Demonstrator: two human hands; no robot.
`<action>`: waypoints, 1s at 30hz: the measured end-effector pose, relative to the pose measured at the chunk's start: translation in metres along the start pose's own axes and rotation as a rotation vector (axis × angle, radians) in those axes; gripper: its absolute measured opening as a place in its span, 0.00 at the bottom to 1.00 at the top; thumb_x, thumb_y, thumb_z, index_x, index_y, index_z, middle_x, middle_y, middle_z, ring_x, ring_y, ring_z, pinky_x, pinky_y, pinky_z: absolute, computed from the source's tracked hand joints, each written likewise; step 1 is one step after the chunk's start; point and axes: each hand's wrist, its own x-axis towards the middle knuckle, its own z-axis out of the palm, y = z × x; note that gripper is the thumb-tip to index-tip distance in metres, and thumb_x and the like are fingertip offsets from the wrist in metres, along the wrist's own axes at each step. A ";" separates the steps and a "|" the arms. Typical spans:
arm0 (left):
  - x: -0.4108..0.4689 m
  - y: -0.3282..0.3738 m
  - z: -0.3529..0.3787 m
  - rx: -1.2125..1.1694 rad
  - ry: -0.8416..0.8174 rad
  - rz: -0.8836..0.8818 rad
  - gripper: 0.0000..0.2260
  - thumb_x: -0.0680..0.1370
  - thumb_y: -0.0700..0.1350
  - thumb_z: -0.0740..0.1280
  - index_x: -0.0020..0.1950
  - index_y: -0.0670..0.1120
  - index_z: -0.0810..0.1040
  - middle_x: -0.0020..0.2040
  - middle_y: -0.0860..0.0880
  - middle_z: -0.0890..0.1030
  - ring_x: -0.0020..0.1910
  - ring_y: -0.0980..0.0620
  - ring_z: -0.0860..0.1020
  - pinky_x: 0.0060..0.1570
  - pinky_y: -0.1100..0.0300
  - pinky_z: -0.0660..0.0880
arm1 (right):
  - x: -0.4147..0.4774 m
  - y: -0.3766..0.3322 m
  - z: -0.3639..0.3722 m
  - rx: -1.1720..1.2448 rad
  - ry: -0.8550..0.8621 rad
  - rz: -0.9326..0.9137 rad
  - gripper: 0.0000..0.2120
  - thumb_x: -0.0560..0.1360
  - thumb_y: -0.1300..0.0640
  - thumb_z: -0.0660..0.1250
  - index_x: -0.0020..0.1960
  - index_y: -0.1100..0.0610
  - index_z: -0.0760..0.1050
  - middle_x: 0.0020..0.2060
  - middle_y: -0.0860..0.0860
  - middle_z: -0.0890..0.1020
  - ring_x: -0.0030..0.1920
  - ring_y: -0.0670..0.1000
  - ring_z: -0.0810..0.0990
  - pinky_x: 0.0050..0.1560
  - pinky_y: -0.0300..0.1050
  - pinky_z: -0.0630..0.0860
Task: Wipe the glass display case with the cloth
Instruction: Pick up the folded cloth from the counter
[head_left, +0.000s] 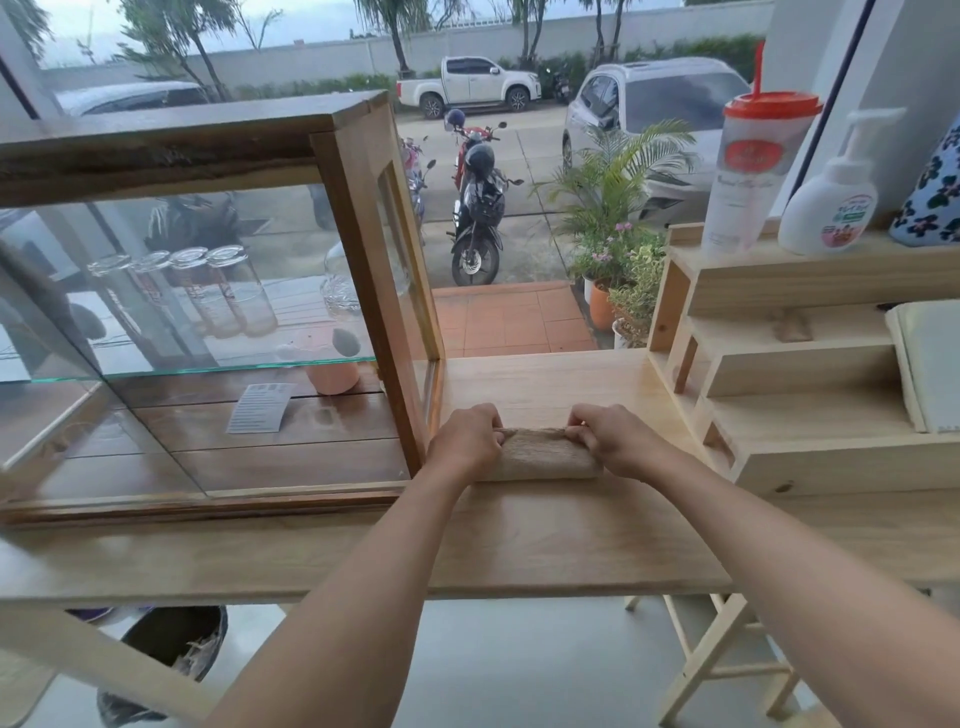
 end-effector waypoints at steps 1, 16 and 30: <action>0.002 0.001 0.002 0.017 0.010 -0.007 0.04 0.81 0.46 0.64 0.52 0.48 0.76 0.52 0.47 0.79 0.50 0.47 0.76 0.48 0.54 0.75 | 0.003 0.000 0.002 -0.023 0.006 0.005 0.06 0.79 0.53 0.62 0.46 0.54 0.75 0.44 0.57 0.80 0.46 0.58 0.78 0.47 0.49 0.75; 0.031 0.005 0.017 0.131 -0.254 0.164 0.24 0.71 0.54 0.76 0.64 0.48 0.77 0.58 0.48 0.79 0.57 0.49 0.77 0.57 0.56 0.74 | 0.024 -0.005 -0.003 -0.121 -0.281 -0.044 0.13 0.70 0.49 0.74 0.46 0.52 0.73 0.44 0.50 0.77 0.45 0.50 0.74 0.42 0.41 0.68; -0.022 0.009 -0.016 0.061 -0.471 0.231 0.16 0.70 0.49 0.74 0.54 0.50 0.73 0.48 0.51 0.77 0.46 0.52 0.77 0.37 0.60 0.74 | -0.010 -0.033 -0.023 0.193 -0.395 -0.247 0.13 0.63 0.60 0.77 0.40 0.50 0.75 0.35 0.46 0.76 0.36 0.45 0.72 0.37 0.46 0.69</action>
